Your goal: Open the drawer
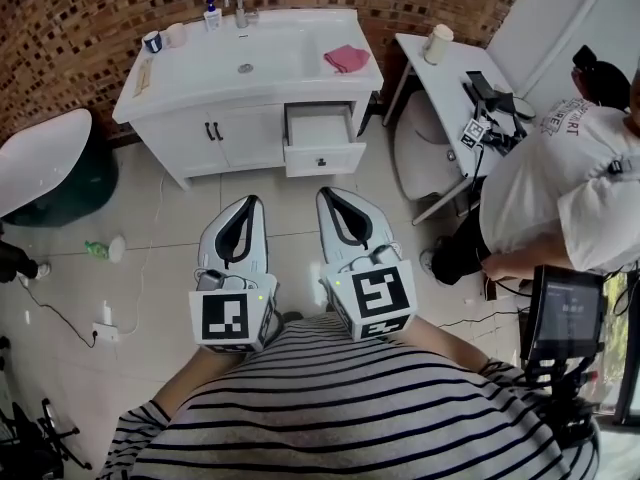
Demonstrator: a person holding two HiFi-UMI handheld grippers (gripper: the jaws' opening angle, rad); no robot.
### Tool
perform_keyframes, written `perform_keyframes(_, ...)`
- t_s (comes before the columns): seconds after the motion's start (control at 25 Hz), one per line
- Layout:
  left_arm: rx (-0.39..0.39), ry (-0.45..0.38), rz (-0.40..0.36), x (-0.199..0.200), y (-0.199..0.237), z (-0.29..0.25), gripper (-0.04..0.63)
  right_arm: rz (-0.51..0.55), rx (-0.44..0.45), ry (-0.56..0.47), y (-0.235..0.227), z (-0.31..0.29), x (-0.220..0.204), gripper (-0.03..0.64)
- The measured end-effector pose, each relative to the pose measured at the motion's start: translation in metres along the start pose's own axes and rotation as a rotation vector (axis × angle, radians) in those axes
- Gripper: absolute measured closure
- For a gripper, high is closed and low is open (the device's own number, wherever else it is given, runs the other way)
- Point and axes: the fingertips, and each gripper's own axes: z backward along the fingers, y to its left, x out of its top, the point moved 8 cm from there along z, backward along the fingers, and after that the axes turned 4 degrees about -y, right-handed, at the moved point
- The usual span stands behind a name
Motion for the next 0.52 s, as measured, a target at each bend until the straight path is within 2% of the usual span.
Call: perform_keyframes(0.52, 0.011, 0.014, 0.000, -0.005, -0.012, -0.008, 0.580, 0.005, 0.015, -0.005, -0.012, 0.001, -0.004, 0.617)
